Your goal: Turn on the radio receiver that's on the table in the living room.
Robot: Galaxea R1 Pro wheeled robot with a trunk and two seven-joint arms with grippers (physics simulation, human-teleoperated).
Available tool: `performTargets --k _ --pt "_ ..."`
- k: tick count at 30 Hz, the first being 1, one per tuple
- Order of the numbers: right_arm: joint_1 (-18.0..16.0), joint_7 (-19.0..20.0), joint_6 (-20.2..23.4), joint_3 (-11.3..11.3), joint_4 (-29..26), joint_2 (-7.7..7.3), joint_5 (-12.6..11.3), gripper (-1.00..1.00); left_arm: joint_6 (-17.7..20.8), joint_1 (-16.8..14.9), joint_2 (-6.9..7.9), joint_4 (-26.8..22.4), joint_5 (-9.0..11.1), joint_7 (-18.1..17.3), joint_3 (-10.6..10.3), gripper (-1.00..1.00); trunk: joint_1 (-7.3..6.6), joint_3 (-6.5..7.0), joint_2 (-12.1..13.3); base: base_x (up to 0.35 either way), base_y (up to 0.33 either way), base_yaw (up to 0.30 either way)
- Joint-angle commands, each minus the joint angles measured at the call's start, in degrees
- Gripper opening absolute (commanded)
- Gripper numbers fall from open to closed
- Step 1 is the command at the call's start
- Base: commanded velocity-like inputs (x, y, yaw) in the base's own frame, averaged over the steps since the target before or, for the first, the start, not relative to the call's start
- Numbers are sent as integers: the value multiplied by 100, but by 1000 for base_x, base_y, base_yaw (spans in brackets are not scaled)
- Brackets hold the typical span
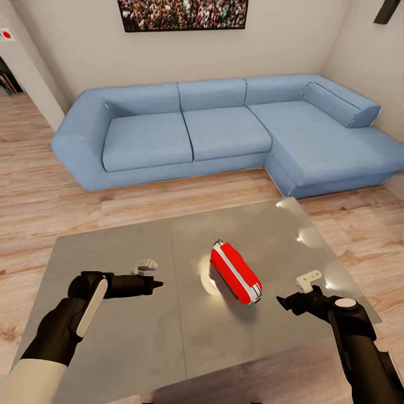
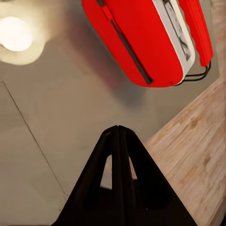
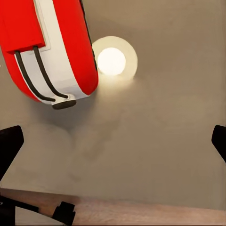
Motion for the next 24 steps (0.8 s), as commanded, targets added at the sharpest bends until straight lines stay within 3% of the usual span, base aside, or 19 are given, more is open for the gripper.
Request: performTargets --k 1,6,10,14,16,17,20,21,24 --pt "7 0 -2 -10 24 0 2 100 -4 0 33 1 -2 2 0 -100 0 9 0 0 0 0" --pt "243 -28 -9 -151 57 -4 23 100 -18 91 143 79 -10 20 0 -100 0 55 0 0 0 0" --pt "446 -46 -22 -243 150 -8 20 100 -286 360 187 546 -40 34 -7 -100 0 92 0 0 0 0" --pt "667 -262 -187 -394 484 -3 19 100 -1267 528 192 1576 -104 19 -12 -100 0 128 0 0 0 0" --pt "719 -453 -426 -532 875 -3 19 100 -1812 552 188 2387 -123 12 -19 -100 0 146 0 0 0 0" --pt "749 -583 -681 -723 1156 -5 24 100 -2264 559 187 2958 -128 -2 -23 -100 0 156 0 0 0 0" --pt "862 -704 -949 -888 1329 -2 26 100 -2653 562 187 3439 -130 -14 -25 -100 0 183 0 0 0 0" --pt "1034 -797 -1144 -971 1457 -1 27 100 -2899 563 183 3820 -131 -21 -28 -100 0 192 0 0 0 0" --pt "1187 -972 -1257 -1013 1752 -2 24 100 -3170 568 172 4270 -132 -27 -33 -100 0 220 0 0 0 0"
